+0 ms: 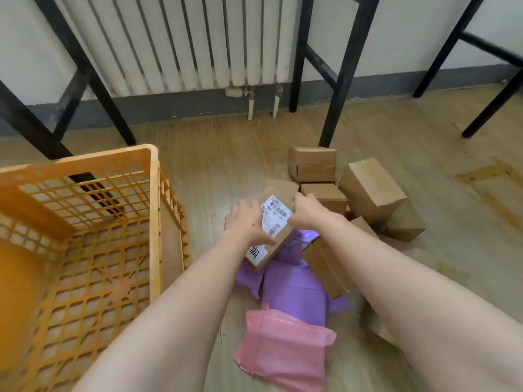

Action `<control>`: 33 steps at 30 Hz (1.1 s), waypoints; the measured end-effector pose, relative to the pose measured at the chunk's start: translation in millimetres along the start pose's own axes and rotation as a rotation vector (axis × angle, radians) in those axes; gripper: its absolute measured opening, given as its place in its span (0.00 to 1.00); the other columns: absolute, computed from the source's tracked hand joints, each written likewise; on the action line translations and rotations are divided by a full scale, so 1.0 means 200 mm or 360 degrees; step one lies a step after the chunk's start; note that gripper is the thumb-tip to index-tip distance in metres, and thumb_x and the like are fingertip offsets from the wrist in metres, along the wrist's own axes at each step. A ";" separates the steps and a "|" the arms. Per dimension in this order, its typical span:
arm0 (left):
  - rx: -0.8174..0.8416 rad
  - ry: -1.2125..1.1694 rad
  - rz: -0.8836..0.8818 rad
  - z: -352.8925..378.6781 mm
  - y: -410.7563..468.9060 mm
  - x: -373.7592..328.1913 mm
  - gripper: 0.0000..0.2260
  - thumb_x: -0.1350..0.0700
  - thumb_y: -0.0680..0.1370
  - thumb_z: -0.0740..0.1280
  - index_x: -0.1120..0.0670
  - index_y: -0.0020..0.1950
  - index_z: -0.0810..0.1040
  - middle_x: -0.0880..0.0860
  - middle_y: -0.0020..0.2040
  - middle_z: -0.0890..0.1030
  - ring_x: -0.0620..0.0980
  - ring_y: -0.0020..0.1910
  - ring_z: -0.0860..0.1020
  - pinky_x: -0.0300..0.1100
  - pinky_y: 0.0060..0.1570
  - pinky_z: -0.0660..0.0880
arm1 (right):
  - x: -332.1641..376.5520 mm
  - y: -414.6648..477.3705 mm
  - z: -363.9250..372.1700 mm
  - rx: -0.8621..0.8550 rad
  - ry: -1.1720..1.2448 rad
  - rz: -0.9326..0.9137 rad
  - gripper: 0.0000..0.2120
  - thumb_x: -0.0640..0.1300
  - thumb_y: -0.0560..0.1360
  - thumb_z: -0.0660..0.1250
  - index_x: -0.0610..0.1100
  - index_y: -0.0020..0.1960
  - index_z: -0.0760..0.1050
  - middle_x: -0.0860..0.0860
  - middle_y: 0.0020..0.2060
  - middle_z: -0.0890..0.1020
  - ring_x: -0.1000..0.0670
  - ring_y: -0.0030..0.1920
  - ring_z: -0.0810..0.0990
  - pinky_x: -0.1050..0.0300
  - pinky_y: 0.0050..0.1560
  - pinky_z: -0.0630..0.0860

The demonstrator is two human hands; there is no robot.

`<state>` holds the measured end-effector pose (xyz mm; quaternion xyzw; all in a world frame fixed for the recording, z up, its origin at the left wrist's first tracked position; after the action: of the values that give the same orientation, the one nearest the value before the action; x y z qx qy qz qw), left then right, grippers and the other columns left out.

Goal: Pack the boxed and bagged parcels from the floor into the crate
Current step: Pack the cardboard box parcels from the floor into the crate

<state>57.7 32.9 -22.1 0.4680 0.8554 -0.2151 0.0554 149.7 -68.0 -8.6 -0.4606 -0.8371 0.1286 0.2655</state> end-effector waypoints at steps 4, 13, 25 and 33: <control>-0.0043 0.0127 -0.0013 0.10 -0.01 0.05 0.53 0.36 0.60 0.76 0.55 0.74 0.53 0.59 0.65 0.63 0.61 0.65 0.63 0.52 0.65 0.64 | -0.02 0.05 0.06 -0.0103 0.0086 0.0075 0.22 0.39 0.73 0.63 0.38 0.65 0.63 0.39 0.63 0.64 0.37 0.59 0.73 0.48 0.59 0.72; -0.0128 0.0242 0.0020 0.20 -0.01 0.07 0.52 0.43 0.59 0.74 0.52 0.74 0.47 0.60 0.63 0.60 0.60 0.57 0.64 0.52 0.56 0.69 | -0.01 0.10 0.09 -0.0205 0.0151 0.0114 0.23 0.39 0.72 0.66 0.38 0.64 0.64 0.39 0.62 0.67 0.39 0.59 0.73 0.51 0.55 0.72; -0.0577 0.0091 0.0033 -0.23 -0.12 0.09 0.51 0.39 0.56 0.75 0.52 0.71 0.52 0.58 0.63 0.62 0.59 0.57 0.65 0.50 0.53 0.69 | 0.22 -0.08 -0.29 -0.0604 0.0227 -0.0245 0.28 0.41 0.72 0.69 0.41 0.69 0.65 0.41 0.63 0.68 0.41 0.62 0.72 0.53 0.59 0.69; -0.1064 -0.0120 -0.0102 -0.74 -0.37 0.26 0.47 0.37 0.58 0.74 0.52 0.68 0.55 0.59 0.64 0.63 0.59 0.60 0.65 0.50 0.56 0.70 | 0.65 -0.37 -0.50 -0.0901 0.0546 -0.0643 0.47 0.41 0.71 0.73 0.41 0.78 0.43 0.42 0.72 0.56 0.46 0.71 0.64 0.56 0.70 0.62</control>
<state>-17.7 100.9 119.0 0.3886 0.8902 0.0585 0.2306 98.2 -1.3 150.2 -0.3565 -0.8568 -0.2413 0.2839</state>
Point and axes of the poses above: each hand's wrist, its own y-axis towards the middle knuckle, its own z-axis out of the palm, x = y × z, the point moved 7 cm from there along y, towards the middle knuckle
